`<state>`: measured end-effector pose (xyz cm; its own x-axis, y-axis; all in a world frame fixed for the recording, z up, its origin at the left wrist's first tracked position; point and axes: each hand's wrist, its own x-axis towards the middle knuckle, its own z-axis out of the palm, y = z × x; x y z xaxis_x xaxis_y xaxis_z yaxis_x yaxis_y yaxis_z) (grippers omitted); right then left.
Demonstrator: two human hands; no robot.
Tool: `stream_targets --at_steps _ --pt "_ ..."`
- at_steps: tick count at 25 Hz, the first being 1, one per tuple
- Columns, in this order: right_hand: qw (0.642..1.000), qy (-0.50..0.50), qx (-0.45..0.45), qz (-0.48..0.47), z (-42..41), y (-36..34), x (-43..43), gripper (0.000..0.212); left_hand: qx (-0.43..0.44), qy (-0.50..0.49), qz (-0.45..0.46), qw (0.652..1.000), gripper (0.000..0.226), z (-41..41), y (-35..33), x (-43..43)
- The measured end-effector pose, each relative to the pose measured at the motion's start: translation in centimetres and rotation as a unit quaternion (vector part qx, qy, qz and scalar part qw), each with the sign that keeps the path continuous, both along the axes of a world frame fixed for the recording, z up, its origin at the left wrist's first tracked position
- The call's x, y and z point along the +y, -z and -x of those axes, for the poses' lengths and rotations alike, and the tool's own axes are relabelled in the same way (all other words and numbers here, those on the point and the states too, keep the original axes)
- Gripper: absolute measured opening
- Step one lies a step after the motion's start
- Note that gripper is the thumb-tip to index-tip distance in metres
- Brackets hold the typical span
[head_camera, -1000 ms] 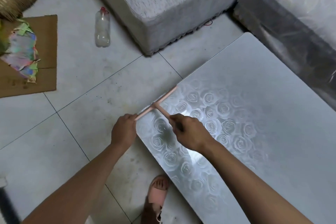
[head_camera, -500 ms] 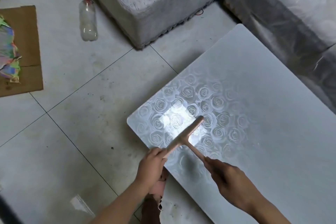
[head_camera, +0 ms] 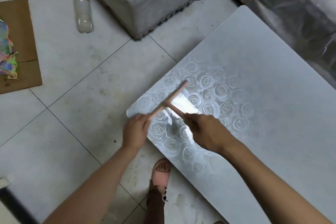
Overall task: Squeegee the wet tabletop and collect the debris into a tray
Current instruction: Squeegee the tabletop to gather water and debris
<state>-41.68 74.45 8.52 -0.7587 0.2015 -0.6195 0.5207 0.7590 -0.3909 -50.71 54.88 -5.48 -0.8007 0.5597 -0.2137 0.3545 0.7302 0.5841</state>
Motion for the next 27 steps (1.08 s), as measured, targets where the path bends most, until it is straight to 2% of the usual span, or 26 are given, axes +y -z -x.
stream_targets --at_steps 3,5,6,8,10,12,15,19,23,25,27 --pt "0.998 0.015 -0.067 -0.007 -4.8 -2.4 1.5 0.02 -0.123 0.069 -0.01 0.99 0.028 -4.7 -0.8 1.4" --pt "0.998 0.011 -0.061 -0.019 -5.9 -3.8 1.4 0.022 -0.156 0.097 0.005 0.983 0.029 -5.1 -1.4 2.0" --pt "0.999 0.005 -0.04 -0.026 -5.3 -4.1 0.9 0.021 -0.136 0.083 -0.004 0.987 0.028 -4.4 -1.9 1.9" --pt "1.0 -0.013 0.011 -0.026 -2.3 -4.1 -0.4 0.018 -0.061 -0.006 -0.023 0.998 0.027 -1.7 -2.5 0.8" --pt "0.998 -0.048 0.04 -0.03 2.0 -3.1 -2.1 0.015 -0.029 -0.109 0.017 0.993 0.033 1.9 -2.1 -1.1" --pt "0.995 -0.082 0.033 -0.05 5.7 -2.0 -4.0 0.016 -0.084 -0.167 0.092 0.978 0.043 4.8 -1.2 -2.5" --pt "0.994 -0.087 0.002 -0.071 7.7 -1.2 -4.5 0.009 -0.168 -0.163 0.133 0.963 0.047 6.8 0.5 -2.8" --pt "0.985 -0.123 -0.051 -0.109 7.4 -2.9 -2.4 0.007 -0.246 -0.198 0.082 0.945 0.04 7.8 1.9 -2.6" --pt "0.985 -0.135 0.007 -0.105 9.4 -2.9 -4.4 0.011 -0.314 -0.284 0.041 0.905 0.04 8.3 2.2 -2.9" --pt "0.985 -0.139 0.001 -0.102 9.0 -2.2 -5.0 0.008 -0.339 -0.31 0.02 0.888 0.043 8.3 2.3 -3.2" --pt "0.982 -0.146 -0.03 -0.116 7.7 -2.3 -4.1 0.001 -0.349 -0.301 0.021 0.887 0.045 8.2 2.3 -3.6"
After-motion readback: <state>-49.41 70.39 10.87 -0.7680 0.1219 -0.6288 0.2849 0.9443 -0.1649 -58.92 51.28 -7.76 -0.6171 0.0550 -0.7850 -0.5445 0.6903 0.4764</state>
